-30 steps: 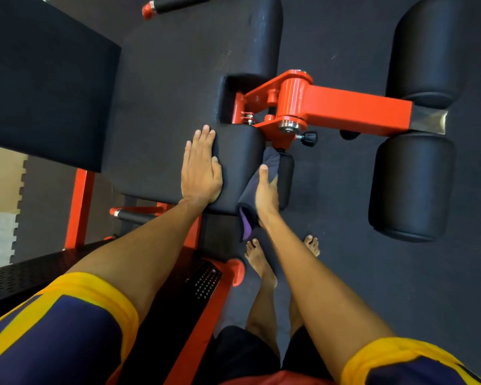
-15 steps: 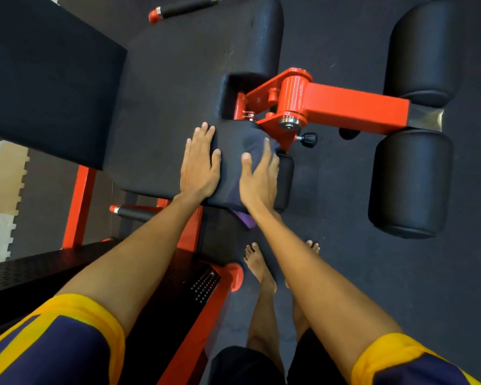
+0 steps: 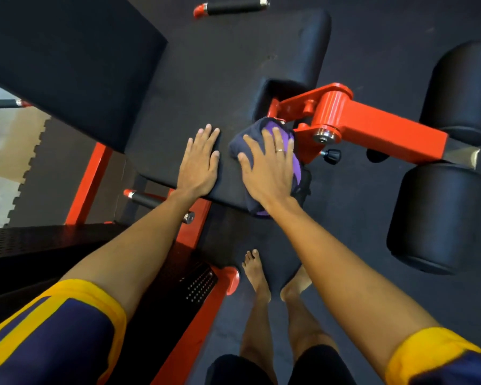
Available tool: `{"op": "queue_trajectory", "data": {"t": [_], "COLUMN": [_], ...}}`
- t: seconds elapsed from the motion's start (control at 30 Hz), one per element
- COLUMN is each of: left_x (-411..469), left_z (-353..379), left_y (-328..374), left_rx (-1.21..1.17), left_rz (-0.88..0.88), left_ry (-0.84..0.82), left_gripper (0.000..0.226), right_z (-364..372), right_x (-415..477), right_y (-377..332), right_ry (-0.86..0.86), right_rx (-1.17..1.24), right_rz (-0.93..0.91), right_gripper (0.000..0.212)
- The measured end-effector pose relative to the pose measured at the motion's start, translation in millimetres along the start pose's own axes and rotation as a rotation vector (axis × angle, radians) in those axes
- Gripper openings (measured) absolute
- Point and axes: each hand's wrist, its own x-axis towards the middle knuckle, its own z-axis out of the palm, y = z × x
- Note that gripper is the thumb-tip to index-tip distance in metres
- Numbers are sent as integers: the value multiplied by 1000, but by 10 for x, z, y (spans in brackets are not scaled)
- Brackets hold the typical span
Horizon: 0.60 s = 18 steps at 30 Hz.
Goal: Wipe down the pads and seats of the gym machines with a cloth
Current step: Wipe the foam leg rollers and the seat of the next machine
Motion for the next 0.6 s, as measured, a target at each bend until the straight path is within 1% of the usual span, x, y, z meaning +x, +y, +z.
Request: {"op": "queue_trajectory", "data": {"t": [0.03, 0.1, 0.17, 0.23, 0.27, 0.33, 0.4, 0.43, 0.5, 0.6], "left_x": [7, -24, -47, -52, -51, -35, -36, -45, -53, -81], "left_z": [-5, -9, -9, -6, 0, 6, 8, 16, 37, 40], "left_y": [-6, -54, -95, -126, -129, -112, -121, -128, -150, -180], "left_rx": [-13, -50, -61, -54, -53, -66, -92, -106, -134, -177], "left_rz": [4, -28, -102, -155, -160, -158, -163, -169, -176, -180], "left_ry": [-4, 9, 45, 78, 88, 106, 126, 129, 133, 137], "left_gripper": [56, 55, 55, 54, 54, 53, 52, 51, 49, 48], "right_z": [0, -27, -93, -144, -136, -84, -39, -18, 14, -16], "right_x": [-66, -367, -650, -631, -520, -176, 112, 166, 91, -312], "right_y": [-83, -119, 58, 276, 331, 293, 59, -87, -312, -385], "right_ry": [-5, -34, -79, -131, -141, -126, -103, -104, -112, -127], "right_rx": [-24, -40, -26, -38, -45, -64, -123, -168, -220, -224], "right_rz": [-64, -282, -491, -625, -605, -427, -260, -217, -234, -356], "right_gripper": [52, 53, 56, 56, 55, 55, 55, 56, 60, 69]}}
